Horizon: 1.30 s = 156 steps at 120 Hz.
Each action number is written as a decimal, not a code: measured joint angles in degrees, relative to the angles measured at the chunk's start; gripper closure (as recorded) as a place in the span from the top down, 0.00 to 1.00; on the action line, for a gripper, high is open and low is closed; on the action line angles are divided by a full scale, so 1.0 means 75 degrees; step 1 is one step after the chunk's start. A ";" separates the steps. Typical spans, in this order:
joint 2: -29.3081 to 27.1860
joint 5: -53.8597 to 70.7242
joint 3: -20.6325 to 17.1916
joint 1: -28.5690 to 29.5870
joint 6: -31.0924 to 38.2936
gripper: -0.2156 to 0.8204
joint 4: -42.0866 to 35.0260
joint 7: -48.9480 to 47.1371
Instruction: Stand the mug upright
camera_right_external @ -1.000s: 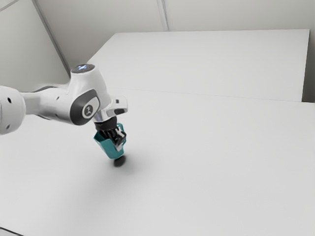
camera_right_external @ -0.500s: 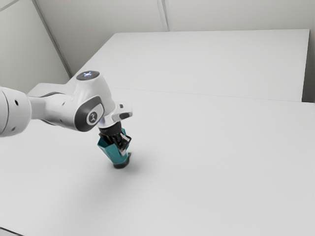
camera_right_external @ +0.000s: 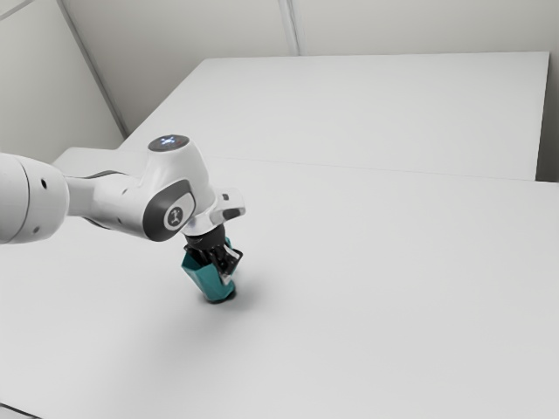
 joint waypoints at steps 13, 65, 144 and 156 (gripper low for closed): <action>-0.0021 -0.0056 -0.0012 0.0048 0.0033 0.26 0.0005 0.0015; -0.0598 -0.0107 -0.0019 0.0126 0.0073 0.67 0.0043 0.0061; -0.0825 -0.0224 -0.0040 -0.0162 -0.2649 0.77 0.2492 0.0098; -0.0737 -0.0211 -0.0027 -0.0157 -0.3308 0.77 0.3142 0.0102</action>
